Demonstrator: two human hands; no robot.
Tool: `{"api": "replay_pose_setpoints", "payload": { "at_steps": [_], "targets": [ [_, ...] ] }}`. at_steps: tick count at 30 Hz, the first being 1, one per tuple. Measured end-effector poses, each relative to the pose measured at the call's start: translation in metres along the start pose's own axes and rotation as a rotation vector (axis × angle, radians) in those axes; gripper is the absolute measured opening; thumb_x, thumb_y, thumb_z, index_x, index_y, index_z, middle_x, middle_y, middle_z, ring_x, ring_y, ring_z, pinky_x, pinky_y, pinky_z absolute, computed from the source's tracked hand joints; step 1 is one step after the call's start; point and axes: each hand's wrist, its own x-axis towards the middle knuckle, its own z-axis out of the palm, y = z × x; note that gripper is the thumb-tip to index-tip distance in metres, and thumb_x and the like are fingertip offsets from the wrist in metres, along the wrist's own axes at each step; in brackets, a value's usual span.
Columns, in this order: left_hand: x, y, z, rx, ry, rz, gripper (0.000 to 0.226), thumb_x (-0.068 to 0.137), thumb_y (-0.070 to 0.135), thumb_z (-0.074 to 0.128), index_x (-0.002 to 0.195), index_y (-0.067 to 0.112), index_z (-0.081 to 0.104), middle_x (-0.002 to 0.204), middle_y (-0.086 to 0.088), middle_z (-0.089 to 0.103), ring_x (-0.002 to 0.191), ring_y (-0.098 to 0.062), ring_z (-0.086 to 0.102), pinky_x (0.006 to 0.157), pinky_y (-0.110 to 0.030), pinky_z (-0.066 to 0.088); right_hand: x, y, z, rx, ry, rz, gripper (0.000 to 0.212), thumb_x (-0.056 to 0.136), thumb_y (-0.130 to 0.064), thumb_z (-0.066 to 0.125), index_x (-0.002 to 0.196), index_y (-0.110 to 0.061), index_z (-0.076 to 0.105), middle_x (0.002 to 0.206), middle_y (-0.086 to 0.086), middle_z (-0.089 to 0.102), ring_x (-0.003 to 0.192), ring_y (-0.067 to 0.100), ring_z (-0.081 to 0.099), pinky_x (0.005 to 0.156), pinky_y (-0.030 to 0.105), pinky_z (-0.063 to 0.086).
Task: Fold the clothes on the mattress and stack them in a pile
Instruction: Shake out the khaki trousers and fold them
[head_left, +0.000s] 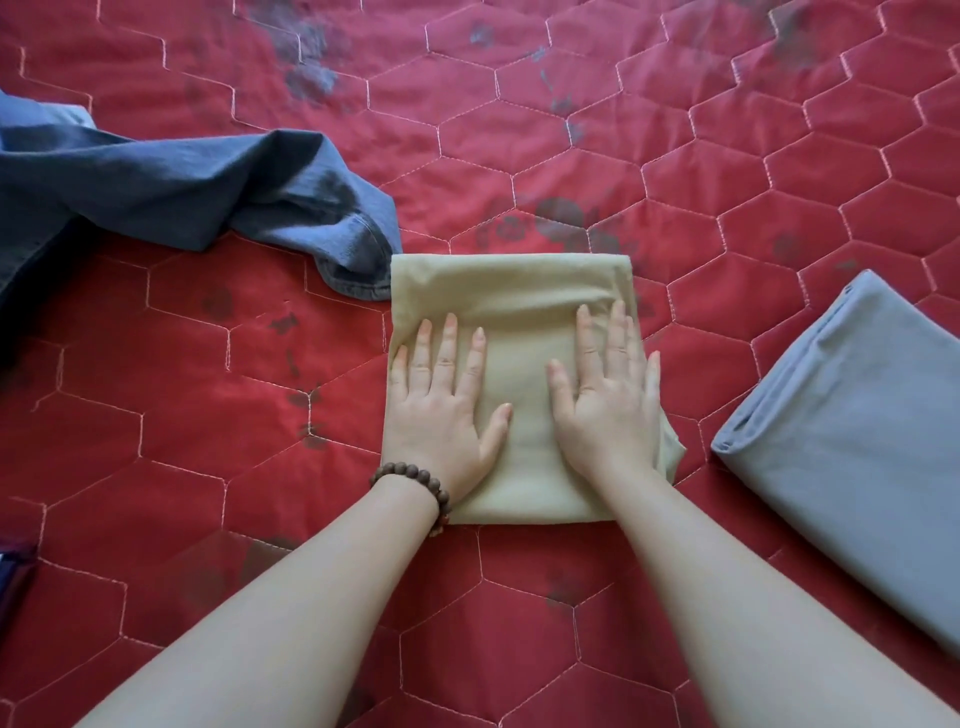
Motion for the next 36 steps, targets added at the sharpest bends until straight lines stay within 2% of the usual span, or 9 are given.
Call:
{"api": "replay_pose_setpoints", "payload": {
  "at_steps": [3, 5, 8, 12, 16, 21, 24, 27, 36],
  "targets": [
    [0.001, 0.001, -0.004, -0.02, 0.0, -0.012, 0.077, 0.089, 0.06, 0.028, 0.154, 0.019, 0.018, 0.16, -0.013, 0.011, 0.148, -0.033, 0.007, 0.119, -0.05, 0.009, 0.007, -0.014, -0.011, -0.019, 0.074, 0.171, 0.061, 0.097, -0.042, 0.039, 0.153, -0.029, 0.018, 0.154, 0.015, 0.027, 0.142, 0.028, 0.024, 0.117, 0.049, 0.004],
    [0.001, 0.001, -0.005, -0.029, -0.02, -0.012, 0.077, 0.088, 0.058, 0.029, 0.154, 0.018, 0.016, 0.16, -0.014, 0.012, 0.147, -0.033, 0.009, 0.118, -0.051, 0.011, 0.011, -0.035, -0.017, 0.032, 0.175, -0.013, 0.057, 0.093, -0.03, 0.05, 0.148, -0.017, 0.036, 0.151, 0.016, 0.035, 0.141, 0.031, 0.03, 0.117, 0.048, 0.006],
    [0.002, 0.002, -0.005, -0.018, -0.034, -0.015, 0.079, 0.086, 0.053, 0.033, 0.152, 0.012, 0.019, 0.157, -0.019, 0.017, 0.148, -0.034, 0.008, 0.116, -0.053, 0.015, 0.021, -0.073, -0.008, 0.092, -0.019, -0.5, 0.05, 0.1, -0.034, 0.037, 0.15, -0.028, 0.031, 0.16, 0.0, 0.019, 0.149, 0.019, 0.011, 0.119, 0.049, 0.0],
    [0.002, 0.001, -0.005, -0.031, -0.006, -0.016, 0.076, 0.086, 0.055, 0.035, 0.147, 0.009, 0.036, 0.154, -0.021, 0.028, 0.146, -0.036, 0.014, 0.117, -0.052, 0.016, 0.055, -0.058, -0.001, -0.141, -0.112, -0.622, 0.051, 0.102, -0.047, 0.02, 0.151, -0.041, 0.012, 0.161, -0.013, 0.005, 0.149, 0.01, -0.002, 0.118, 0.045, -0.012],
    [0.002, 0.0, -0.005, -0.016, 0.01, -0.018, 0.078, 0.087, 0.058, 0.031, 0.152, 0.017, 0.024, 0.159, -0.015, 0.018, 0.146, -0.035, 0.016, 0.117, -0.051, 0.016, 0.081, -0.022, -0.012, -0.233, -0.053, -0.389, 0.054, 0.099, -0.049, 0.012, 0.152, -0.04, 0.003, 0.162, -0.01, 0.001, 0.149, 0.014, -0.005, 0.117, 0.048, -0.013],
    [0.002, 0.001, -0.004, -0.011, 0.006, -0.028, 0.079, 0.087, 0.06, 0.025, 0.154, 0.018, 0.017, 0.16, -0.013, 0.013, 0.147, -0.033, 0.011, 0.118, -0.05, 0.012, 0.048, 0.029, -0.023, 0.008, -0.045, 0.145, 0.056, 0.103, -0.044, 0.018, 0.155, -0.026, 0.008, 0.163, -0.003, 0.0, 0.149, 0.014, -0.002, 0.118, 0.052, -0.004],
    [0.001, 0.001, -0.003, -0.02, 0.005, -0.025, 0.079, 0.087, 0.06, 0.025, 0.154, 0.018, 0.017, 0.16, -0.013, 0.013, 0.147, -0.033, 0.01, 0.118, -0.05, 0.011, 0.003, 0.014, -0.024, -0.012, 0.173, -0.055, 0.057, 0.1, -0.036, 0.029, 0.152, -0.012, 0.024, 0.161, 0.007, 0.015, 0.148, 0.02, 0.011, 0.118, 0.053, 0.001],
    [0.0, 0.001, -0.001, -0.032, 0.026, -0.016, 0.079, 0.087, 0.059, 0.026, 0.153, 0.017, 0.019, 0.16, -0.013, 0.015, 0.147, -0.033, 0.012, 0.118, -0.05, 0.012, -0.055, 0.0, -0.002, -0.043, 0.074, -0.358, 0.057, 0.097, -0.041, 0.036, 0.15, -0.022, 0.032, 0.159, 0.001, 0.022, 0.147, 0.02, 0.019, 0.115, 0.058, 0.015],
    [-0.004, 0.002, -0.006, -0.099, 0.097, -0.145, 0.08, 0.085, 0.064, 0.028, 0.153, 0.026, 0.01, 0.161, -0.013, -0.002, 0.149, -0.025, -0.005, 0.119, -0.048, -0.006, -0.058, 0.03, -0.004, 0.136, 0.017, -0.039, 0.068, 0.095, -0.054, 0.04, 0.152, -0.039, 0.008, 0.162, 0.005, -0.008, 0.149, 0.023, -0.004, 0.12, 0.045, 0.006]
  ]
}}
